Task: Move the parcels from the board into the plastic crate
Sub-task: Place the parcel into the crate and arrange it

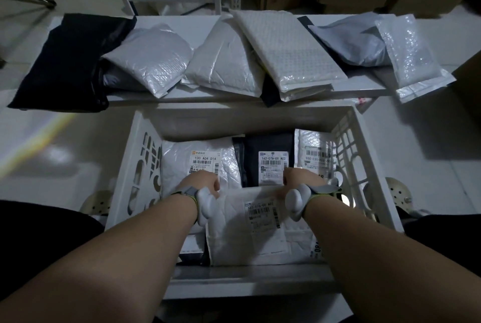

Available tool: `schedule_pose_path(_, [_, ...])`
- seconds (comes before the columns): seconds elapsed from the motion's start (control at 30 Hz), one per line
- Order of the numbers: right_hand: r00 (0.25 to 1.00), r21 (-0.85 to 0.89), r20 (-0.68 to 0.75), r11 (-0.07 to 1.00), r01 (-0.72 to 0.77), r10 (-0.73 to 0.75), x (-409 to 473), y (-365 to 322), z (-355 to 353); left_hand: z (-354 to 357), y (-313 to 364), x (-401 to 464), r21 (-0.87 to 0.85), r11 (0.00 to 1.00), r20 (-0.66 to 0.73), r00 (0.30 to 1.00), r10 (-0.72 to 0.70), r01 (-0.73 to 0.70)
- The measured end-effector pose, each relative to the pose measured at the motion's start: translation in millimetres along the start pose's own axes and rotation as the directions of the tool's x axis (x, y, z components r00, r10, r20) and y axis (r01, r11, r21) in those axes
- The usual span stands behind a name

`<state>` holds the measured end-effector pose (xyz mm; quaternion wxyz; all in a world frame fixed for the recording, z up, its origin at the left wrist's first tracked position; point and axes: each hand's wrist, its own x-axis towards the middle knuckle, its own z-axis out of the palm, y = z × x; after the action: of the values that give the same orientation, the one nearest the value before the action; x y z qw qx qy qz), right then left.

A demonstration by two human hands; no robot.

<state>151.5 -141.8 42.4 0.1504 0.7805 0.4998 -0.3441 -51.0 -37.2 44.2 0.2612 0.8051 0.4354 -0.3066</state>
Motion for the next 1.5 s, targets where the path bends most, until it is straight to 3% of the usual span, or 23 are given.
schedule_pose_path(0.17, [0.999, 0.039, -0.019, 0.999, -0.026, 0.027, 2, 7, 4, 2, 16, 1, 0.098, 0.992, 0.107, 0.992, 0.069, -0.08])
schedule_pose_path(0.37, [0.975, 0.016, 0.197, 0.994, -0.112, 0.106, 13, 2, -6, 9, 16, 6, 0.128, 0.985, 0.118, 0.988, 0.103, -0.118])
schedule_pose_path(0.63, [0.98, 0.068, 0.152, 0.987, -0.143, 0.131, 15, -4, -1, 9, 25, 6, 0.057, 0.997, 0.254, 0.967, 0.026, -0.042])
schedule_pose_path(0.87, [0.983, 0.043, 0.15, 0.992, -0.117, 0.109, 0, -7, -13, 5, 21, 0, -0.052, 0.999, 0.174, 0.985, 0.006, 0.003])
schedule_pose_path(1.2, [0.986, 0.205, -0.094, 0.972, -0.115, 0.136, -32, -15, -16, -19, 28, -26, -0.286, 0.958, -0.035, 0.999, 0.018, -0.028])
schedule_pose_path(1.4, [0.966, 0.497, -0.131, 0.857, -0.132, 0.225, -55, -22, -31, -31, 34, -47, -0.593, 0.796, -0.223, 0.975, -0.016, -0.123])
schedule_pose_path(1.5, [0.969, 0.706, -0.1, 0.702, -0.092, 0.228, -64, -25, -39, -38, 34, -53, -0.731, 0.658, -0.274, 0.961, -0.044, -0.179])
